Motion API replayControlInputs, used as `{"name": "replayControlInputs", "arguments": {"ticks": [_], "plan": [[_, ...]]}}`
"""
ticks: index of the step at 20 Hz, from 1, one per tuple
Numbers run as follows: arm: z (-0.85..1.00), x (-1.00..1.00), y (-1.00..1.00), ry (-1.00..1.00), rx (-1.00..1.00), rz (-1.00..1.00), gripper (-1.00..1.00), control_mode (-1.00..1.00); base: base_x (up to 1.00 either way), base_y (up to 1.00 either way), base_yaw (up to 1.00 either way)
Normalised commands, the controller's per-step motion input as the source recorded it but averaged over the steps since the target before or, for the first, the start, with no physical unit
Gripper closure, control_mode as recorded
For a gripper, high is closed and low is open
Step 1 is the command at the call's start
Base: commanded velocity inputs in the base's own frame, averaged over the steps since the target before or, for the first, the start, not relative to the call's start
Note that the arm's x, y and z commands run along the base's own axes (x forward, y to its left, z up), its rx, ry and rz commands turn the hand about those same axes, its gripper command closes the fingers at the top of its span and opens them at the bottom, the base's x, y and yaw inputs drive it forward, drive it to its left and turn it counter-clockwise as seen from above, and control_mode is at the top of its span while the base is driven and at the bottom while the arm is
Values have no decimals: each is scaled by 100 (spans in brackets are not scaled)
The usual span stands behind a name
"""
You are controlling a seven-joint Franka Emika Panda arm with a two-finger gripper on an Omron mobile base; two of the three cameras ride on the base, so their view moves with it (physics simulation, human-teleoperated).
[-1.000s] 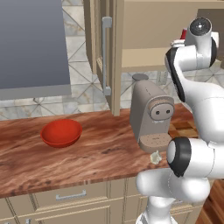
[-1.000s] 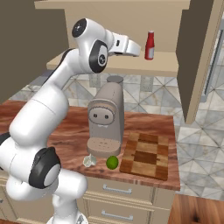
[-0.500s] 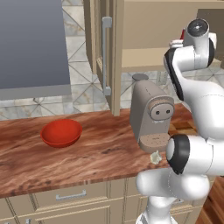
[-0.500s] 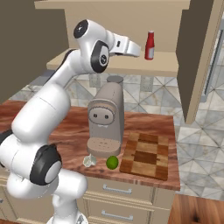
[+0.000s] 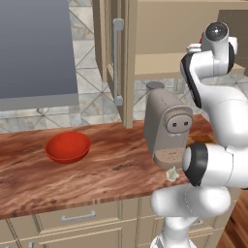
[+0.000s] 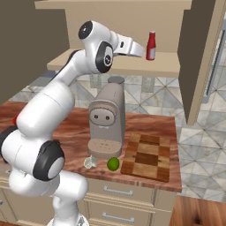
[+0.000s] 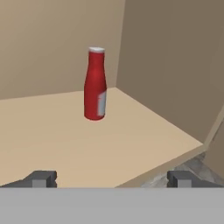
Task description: Open the cabinet. Place the bowl and condiment on the counter. Then place the lime and garlic on the cutting board.
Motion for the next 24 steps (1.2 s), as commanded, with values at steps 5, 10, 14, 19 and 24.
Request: {"name": "replayControlInputs", "arguments": {"ticks": [5, 10, 14, 19, 24], "plan": [[0, 20, -15, 0, 3, 0, -100, -100, 0, 0, 0], [-6, 30, -4, 0, 1, 0, -100, -100, 0, 0, 0], [-4, 36, -7, 0, 0, 0, -100, -100, 0, 0, 0], [0, 28, -19, 0, 2, 0, -100, -100, 0, 0, 0], [0, 27, -16, 0, 1, 0, -100, -100, 0, 0, 0]]}}
